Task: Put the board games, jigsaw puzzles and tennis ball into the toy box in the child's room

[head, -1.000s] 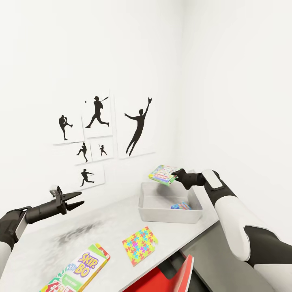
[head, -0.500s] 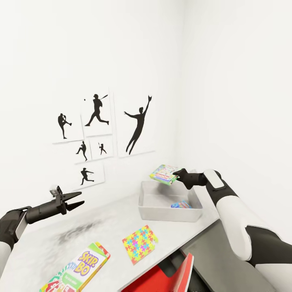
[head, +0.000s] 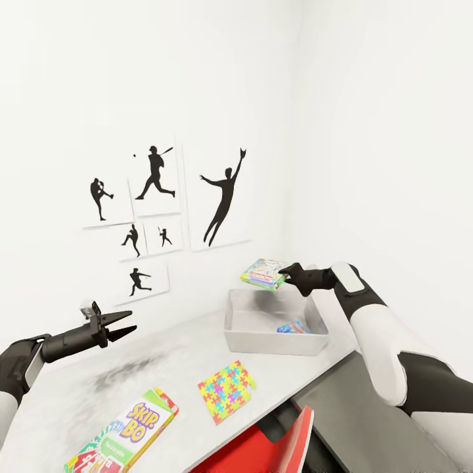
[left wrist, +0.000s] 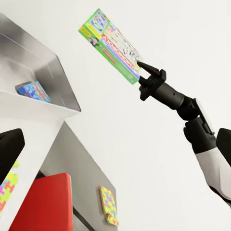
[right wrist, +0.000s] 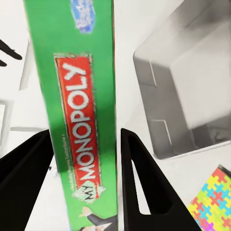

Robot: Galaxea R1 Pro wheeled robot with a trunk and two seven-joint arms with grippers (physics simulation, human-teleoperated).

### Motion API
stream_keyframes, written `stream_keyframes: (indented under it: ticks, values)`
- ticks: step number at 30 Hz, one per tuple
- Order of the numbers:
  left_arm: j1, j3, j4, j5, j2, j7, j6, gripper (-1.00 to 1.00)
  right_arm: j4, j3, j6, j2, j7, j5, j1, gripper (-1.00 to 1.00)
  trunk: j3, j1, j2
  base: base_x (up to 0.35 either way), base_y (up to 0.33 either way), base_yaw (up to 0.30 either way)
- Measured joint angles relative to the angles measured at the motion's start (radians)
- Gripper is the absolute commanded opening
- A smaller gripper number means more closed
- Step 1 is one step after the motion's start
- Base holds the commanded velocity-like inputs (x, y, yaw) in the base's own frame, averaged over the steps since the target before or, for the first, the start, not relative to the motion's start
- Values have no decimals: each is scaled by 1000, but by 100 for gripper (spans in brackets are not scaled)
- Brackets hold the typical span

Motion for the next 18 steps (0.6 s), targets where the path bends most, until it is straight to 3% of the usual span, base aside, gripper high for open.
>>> stream_keyframes:
  ticks: [4,11,18]
  values:
    - [0,0,0,0,0,0,0,100,3,-1,11,8,-57,-3,-19,-100,-6,0,0,0,0,0]
    - [0,0,0,0,0,0,0,100,3,-2,14,12,-124,-69,-41,-100,-18,0,0,0,0,0]
    - [-1,1,0,0,0,0,0,100,3,-2,16,13,-201,-106,-65,-100,-29,0,0,0,0,0]
